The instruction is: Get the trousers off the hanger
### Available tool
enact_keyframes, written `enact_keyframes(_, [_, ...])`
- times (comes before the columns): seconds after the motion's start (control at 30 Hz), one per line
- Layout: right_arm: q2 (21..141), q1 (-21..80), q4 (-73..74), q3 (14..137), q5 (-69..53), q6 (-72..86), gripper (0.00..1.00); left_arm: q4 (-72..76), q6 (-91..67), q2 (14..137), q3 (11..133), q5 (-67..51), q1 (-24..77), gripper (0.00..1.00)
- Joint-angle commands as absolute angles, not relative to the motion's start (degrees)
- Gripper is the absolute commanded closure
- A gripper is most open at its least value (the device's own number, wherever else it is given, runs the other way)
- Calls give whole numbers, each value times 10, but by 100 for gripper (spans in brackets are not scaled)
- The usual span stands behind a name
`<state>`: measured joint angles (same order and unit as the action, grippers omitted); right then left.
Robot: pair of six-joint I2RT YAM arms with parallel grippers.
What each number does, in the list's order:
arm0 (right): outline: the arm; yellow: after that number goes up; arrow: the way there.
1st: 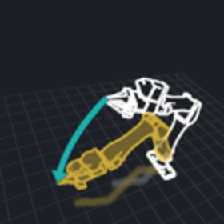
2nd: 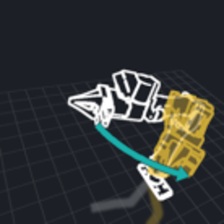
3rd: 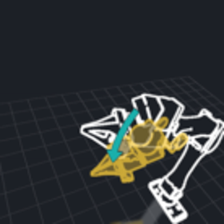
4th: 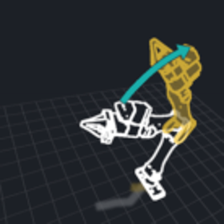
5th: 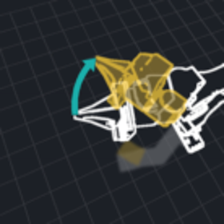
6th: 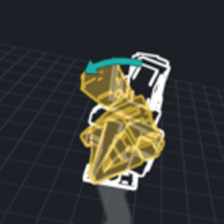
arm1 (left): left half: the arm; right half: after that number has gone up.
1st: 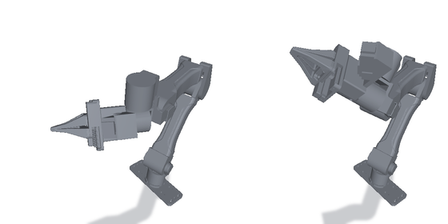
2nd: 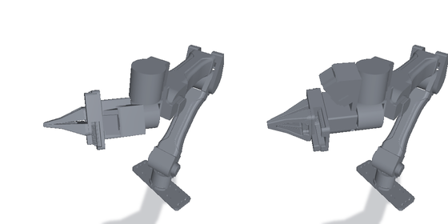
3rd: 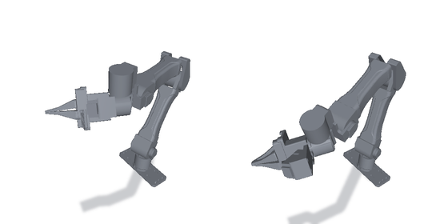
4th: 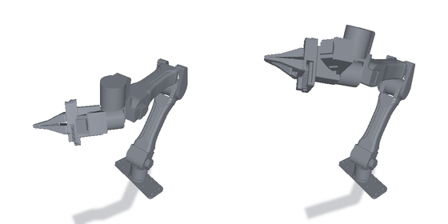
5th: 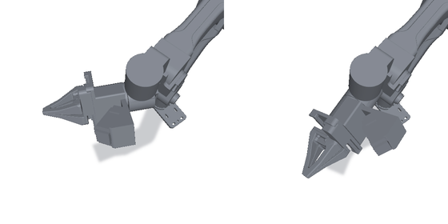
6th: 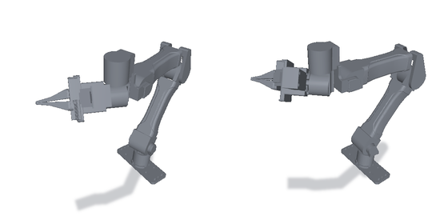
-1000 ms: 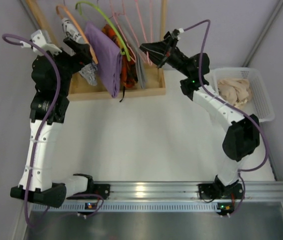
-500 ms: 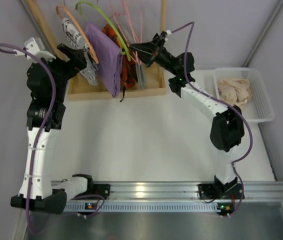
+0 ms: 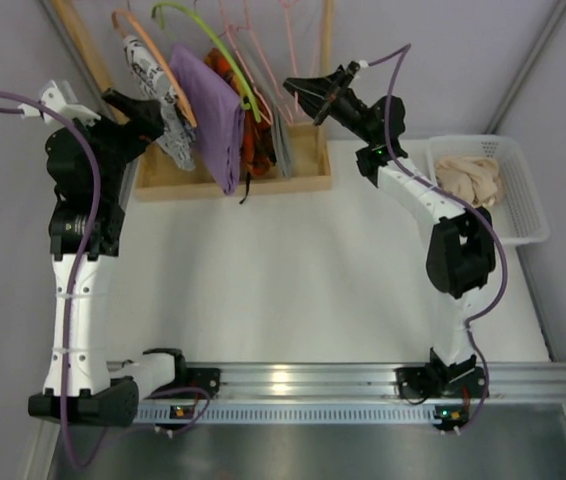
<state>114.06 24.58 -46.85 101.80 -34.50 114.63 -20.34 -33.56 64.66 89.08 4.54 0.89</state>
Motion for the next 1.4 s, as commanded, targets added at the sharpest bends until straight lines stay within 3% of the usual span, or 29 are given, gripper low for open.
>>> enact_keyframes(0.0, [1120, 249, -402, 1013, -346, 1216, 100, -189, -365, 641, 888, 12, 4, 1])
enact_keyframes(0.13, [1121, 252, -390, 991, -341, 1196, 97, -189, -364, 632, 881, 12, -16, 1])
enact_keyframes(0.17, [1119, 255, -388, 982, -340, 1196, 78, -189, -364, 630, 878, 12, -15, 1])
enact_keyframes(0.23, [1117, 258, -401, 954, -335, 1195, 66, -188, -364, 628, 875, 11, -16, 1])
enact_keyframes(0.33, [1114, 260, -411, 926, -338, 1186, 12, -189, -364, 624, 868, 10, -17, 1])
enact_keyframes(0.37, [1109, 262, -417, 920, -338, 1180, 2, -188, -363, 622, 867, 9, -16, 1])
enact_keyframes(0.63, [1027, 259, -506, 824, -356, 1117, 1, -188, -330, 611, 865, 3, -16, 1])
enact_keyframes(0.9, [907, 179, -405, 667, -403, 968, 1, -254, -210, 613, 860, -82, -15, 1])
enact_keyframes(1.07, [849, 98, -208, 676, -447, 690, 0, -362, -94, 649, 871, -208, -14, 1])
enact_keyframes(1.23, [820, 72, 149, 785, -431, 275, 0, -453, 7, 713, 863, -199, -13, 1])
enact_keyframes(1.37, [761, 73, 221, 765, -361, 84, 1, -452, 61, 717, 815, -193, -13, 1])
